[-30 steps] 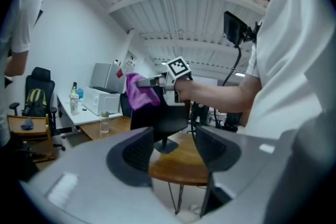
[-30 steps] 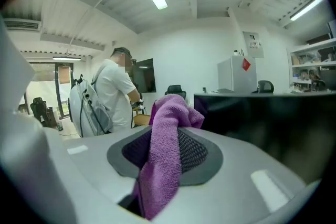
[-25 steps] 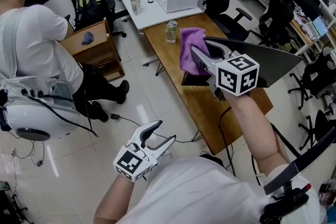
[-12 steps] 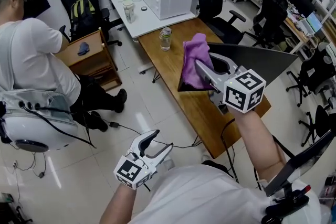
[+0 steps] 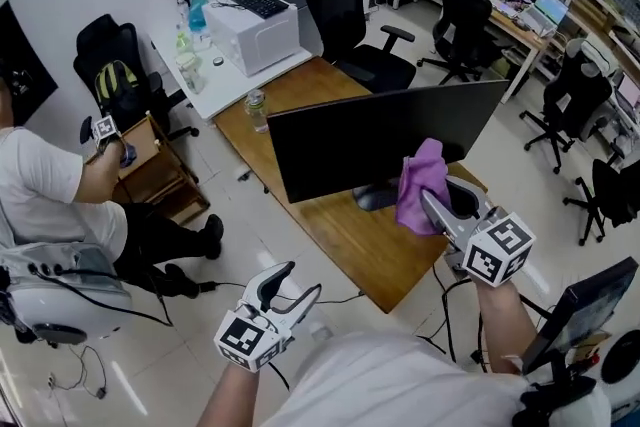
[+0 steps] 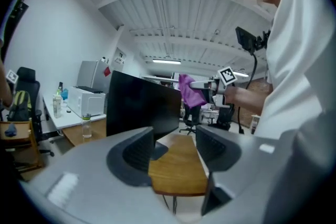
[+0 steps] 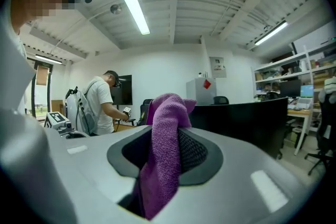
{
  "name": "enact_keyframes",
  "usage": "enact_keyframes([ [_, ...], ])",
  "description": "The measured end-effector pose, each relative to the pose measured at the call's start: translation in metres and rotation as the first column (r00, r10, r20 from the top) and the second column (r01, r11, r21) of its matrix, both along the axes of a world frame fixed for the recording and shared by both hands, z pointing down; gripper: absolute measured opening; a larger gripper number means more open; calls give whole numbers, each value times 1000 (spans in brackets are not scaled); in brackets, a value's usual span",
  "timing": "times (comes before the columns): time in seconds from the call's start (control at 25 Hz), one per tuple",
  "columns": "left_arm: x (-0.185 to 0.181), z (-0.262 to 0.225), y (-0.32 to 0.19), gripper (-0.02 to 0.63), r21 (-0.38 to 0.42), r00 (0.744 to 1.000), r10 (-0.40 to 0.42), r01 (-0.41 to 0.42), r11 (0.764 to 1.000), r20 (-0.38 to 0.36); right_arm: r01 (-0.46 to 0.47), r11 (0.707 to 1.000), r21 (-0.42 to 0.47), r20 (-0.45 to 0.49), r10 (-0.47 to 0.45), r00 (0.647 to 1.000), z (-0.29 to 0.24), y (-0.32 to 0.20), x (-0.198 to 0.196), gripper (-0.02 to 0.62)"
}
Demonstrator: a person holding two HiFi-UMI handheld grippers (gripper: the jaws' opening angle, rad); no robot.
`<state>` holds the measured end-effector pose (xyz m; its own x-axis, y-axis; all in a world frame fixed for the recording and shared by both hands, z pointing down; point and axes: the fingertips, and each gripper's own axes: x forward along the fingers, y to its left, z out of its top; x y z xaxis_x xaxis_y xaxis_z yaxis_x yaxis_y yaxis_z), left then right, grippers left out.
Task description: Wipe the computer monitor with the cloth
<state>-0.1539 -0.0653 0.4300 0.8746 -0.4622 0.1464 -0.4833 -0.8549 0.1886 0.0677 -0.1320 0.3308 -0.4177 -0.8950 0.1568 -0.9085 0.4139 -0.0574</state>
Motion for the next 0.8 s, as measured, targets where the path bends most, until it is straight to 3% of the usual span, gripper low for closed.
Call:
enact_keyframes([
  [0.32, 104, -21, 20, 270, 20, 995, 98, -98, 995, -20, -200, 978, 59, 7, 200, 980, -2, 72, 143, 130],
  [0.8, 190, -21, 78, 270, 30, 995, 93, -94, 995, 33, -190, 980, 51, 33, 189, 981, 26, 130, 228, 129],
])
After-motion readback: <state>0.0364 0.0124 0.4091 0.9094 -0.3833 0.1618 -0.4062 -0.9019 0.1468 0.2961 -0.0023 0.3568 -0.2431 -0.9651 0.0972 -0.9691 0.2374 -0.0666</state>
